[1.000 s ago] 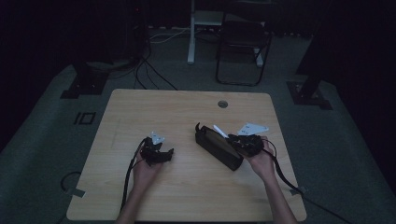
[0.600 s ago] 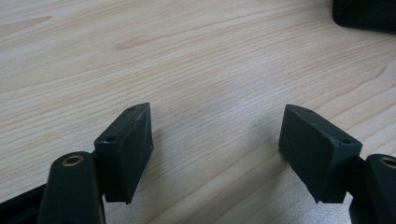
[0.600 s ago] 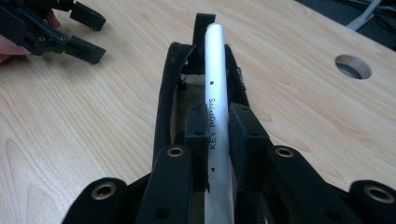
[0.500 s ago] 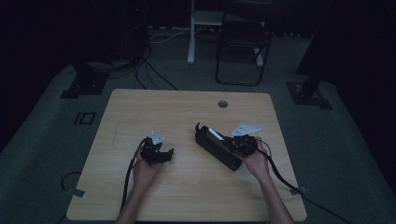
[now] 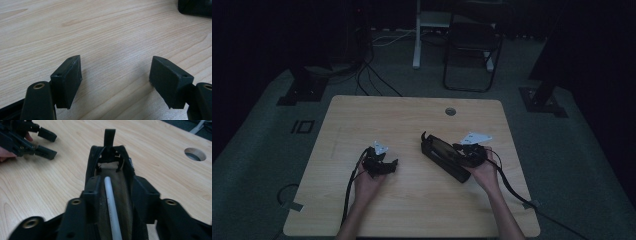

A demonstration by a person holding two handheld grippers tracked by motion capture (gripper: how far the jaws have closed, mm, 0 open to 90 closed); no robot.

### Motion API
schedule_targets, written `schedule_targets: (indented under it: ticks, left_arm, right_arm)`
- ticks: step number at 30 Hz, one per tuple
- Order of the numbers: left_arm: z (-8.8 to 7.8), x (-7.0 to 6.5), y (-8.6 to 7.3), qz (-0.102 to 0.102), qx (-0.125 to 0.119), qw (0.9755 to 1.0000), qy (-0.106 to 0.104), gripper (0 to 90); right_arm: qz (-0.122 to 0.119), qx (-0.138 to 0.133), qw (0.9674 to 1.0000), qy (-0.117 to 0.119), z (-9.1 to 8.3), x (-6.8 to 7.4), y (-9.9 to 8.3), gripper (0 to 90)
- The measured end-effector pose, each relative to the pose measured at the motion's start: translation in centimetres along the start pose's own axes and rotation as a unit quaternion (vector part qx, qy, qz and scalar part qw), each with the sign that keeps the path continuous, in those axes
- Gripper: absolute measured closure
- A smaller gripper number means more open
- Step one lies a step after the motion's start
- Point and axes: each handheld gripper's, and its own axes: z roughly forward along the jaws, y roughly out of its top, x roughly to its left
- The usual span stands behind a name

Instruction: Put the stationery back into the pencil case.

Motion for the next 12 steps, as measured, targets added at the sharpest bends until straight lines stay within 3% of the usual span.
schedule_targets:
  ticks: [6, 12]
  left_arm:
    - [0.0, 0.0, 0.0, 0.000, 0.000, 1.0000, 0.000, 26.5]
    - [0.0, 0.0, 0.0, 0.000, 0.000, 1.0000, 0.000, 26.5]
  right_arm:
    - [0.010, -0.014, 0.9996, -0.024, -1.5, -0.5, -0.5, 47.0]
    - [0.033, -0.021, 0.9976, -0.057, -3.7, -2.4, -2.2, 42.9]
